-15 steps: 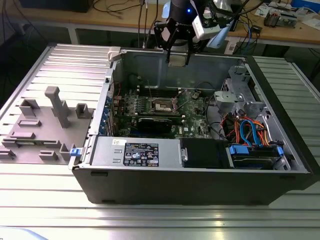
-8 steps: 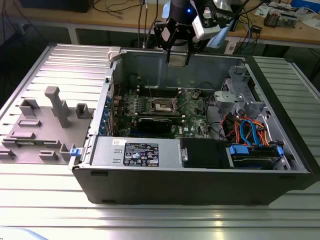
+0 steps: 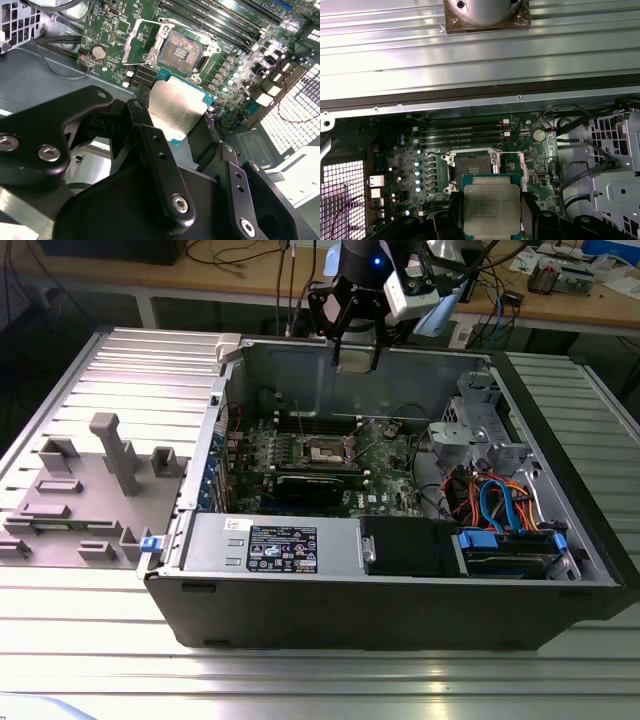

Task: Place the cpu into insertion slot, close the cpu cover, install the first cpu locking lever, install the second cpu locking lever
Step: 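Place the cpu into insertion slot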

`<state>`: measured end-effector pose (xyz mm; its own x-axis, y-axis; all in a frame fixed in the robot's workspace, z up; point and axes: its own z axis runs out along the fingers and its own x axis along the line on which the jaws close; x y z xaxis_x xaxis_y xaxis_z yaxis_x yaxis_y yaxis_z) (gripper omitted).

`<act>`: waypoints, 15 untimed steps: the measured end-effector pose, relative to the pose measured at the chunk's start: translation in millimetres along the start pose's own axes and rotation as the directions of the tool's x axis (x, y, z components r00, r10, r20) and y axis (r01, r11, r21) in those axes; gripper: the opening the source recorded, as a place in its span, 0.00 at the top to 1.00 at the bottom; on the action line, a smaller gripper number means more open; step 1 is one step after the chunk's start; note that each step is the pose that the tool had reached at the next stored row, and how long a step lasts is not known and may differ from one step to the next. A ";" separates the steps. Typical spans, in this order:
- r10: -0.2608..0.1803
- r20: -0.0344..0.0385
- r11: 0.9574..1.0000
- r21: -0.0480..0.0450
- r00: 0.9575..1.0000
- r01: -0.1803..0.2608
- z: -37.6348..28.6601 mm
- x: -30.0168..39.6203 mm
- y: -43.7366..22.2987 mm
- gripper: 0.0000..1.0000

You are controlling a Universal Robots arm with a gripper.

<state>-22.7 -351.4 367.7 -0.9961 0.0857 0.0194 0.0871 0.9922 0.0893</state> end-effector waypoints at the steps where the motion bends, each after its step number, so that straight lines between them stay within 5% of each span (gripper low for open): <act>1: 0.000 0.000 1.000 0.000 1.000 0.000 0.0 0.0 0.0 0.46; 15: 0.016 0.002 1.000 0.000 1.000 -0.016 0.0 0.0 0.0 0.46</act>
<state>-22.7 -351.4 367.7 -0.9946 0.1020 0.0193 0.1033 0.9906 0.0894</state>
